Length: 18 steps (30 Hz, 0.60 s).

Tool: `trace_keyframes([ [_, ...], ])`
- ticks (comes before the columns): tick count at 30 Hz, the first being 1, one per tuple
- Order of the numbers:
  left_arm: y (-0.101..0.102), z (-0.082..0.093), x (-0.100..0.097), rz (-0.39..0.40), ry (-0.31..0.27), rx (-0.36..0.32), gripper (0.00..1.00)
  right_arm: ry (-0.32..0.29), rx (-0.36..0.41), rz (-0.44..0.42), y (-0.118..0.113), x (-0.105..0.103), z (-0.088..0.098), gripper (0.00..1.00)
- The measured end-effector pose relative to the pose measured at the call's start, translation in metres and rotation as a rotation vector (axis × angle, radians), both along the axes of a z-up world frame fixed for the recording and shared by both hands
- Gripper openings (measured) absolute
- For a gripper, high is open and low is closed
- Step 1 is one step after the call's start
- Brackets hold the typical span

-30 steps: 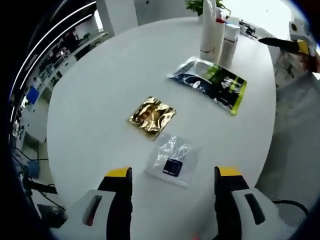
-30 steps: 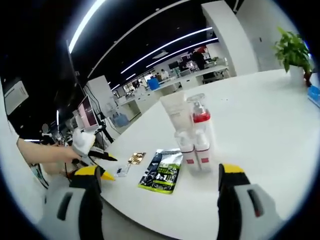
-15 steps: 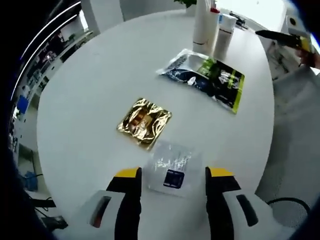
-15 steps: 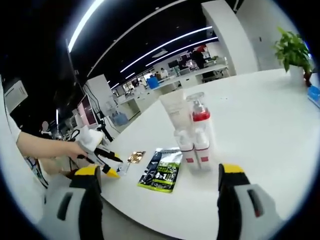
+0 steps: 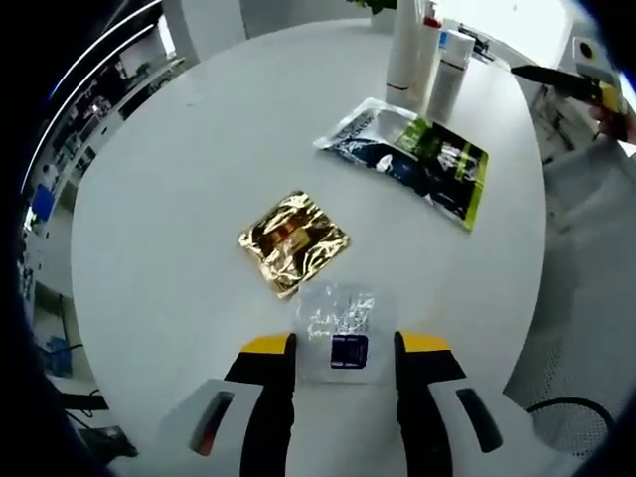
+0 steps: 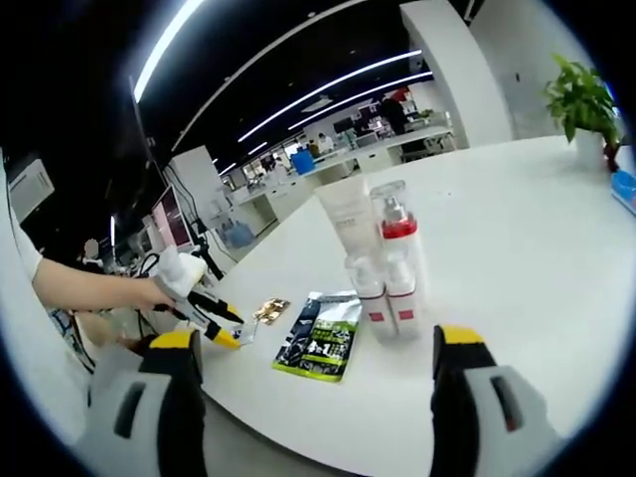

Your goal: Arrange the skincare products in the storage area until every visible bottle or jar stands upright without overlapping.

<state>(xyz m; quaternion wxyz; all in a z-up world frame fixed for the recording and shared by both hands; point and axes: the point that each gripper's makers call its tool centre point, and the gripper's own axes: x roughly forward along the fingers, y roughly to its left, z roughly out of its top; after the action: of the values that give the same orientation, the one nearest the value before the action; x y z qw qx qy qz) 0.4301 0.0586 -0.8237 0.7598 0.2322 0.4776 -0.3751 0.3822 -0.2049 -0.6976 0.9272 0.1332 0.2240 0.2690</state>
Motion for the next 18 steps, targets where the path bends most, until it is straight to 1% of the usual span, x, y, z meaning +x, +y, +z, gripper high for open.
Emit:
trace_keyframes([
  [6,0.000,0.000,-0.002,0.009,-0.001,-0.001,0.36,0.004,0.000,-0.002,0.000,0.000,0.000,0.96],
  [12,-0.005,0.005,-0.015,-0.037,-0.002,-0.005,0.36,0.007,0.000,-0.001,0.000,0.000,-0.001,0.95],
  [18,-0.008,0.014,-0.018,-0.072,-0.013,-0.009,0.36,0.010,0.003,0.002,0.000,0.000,-0.002,0.95],
])
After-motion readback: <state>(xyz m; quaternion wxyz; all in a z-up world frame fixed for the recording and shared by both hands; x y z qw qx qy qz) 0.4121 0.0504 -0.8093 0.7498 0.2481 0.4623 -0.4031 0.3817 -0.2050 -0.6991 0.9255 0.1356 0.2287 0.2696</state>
